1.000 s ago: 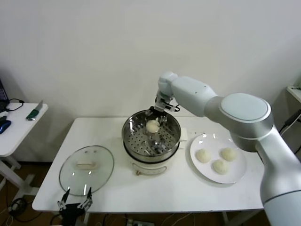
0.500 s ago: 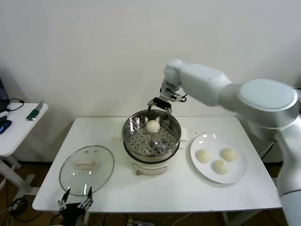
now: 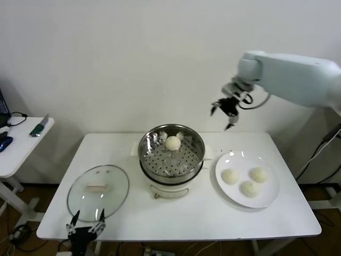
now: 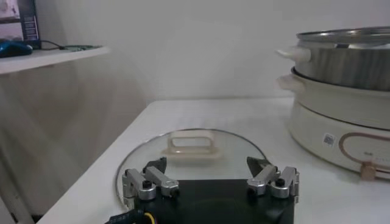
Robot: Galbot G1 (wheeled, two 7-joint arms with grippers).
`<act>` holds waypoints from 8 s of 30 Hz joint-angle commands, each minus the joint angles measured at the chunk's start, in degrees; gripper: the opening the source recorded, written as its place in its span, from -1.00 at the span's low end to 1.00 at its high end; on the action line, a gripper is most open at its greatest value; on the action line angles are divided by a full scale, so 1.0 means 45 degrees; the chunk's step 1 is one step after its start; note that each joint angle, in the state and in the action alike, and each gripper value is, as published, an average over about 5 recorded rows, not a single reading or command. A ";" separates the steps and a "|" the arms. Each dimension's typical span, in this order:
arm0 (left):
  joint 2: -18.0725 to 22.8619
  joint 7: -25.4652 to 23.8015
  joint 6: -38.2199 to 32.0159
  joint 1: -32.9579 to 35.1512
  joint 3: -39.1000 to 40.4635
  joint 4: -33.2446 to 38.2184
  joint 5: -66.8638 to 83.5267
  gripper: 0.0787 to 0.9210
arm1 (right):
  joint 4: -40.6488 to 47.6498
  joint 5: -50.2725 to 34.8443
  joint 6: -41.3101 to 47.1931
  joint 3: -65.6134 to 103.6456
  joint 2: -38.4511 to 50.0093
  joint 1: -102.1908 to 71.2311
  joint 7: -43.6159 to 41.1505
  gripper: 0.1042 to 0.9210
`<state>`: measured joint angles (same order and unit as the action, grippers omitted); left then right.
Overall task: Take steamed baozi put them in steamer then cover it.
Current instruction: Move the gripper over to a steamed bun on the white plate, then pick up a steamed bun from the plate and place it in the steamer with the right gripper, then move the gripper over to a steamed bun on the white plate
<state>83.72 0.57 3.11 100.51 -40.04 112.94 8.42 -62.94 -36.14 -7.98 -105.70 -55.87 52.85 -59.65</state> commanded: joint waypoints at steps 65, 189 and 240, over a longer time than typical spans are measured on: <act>0.0012 -0.0157 -0.0426 0.0353 -0.0304 -0.0117 -0.0330 0.77 | 0.1268 0.2431 0.5052 0.4291 0.0435 -0.7527 0.2353 0.63; -0.0350 0.0088 -0.0273 0.0082 -0.0083 0.0398 -0.0094 0.77 | -0.5895 0.0744 0.4858 -0.1525 0.5190 0.1200 0.1557 0.76; -0.0186 0.0158 -0.0288 0.0453 -0.0287 0.0216 -0.0398 0.77 | -0.1969 0.4232 0.5608 0.5665 0.4223 -0.8595 0.2850 0.72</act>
<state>82.97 1.30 1.81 102.50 -41.37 113.90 6.64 -72.84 -17.78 17.18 -82.27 -36.66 17.09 -47.05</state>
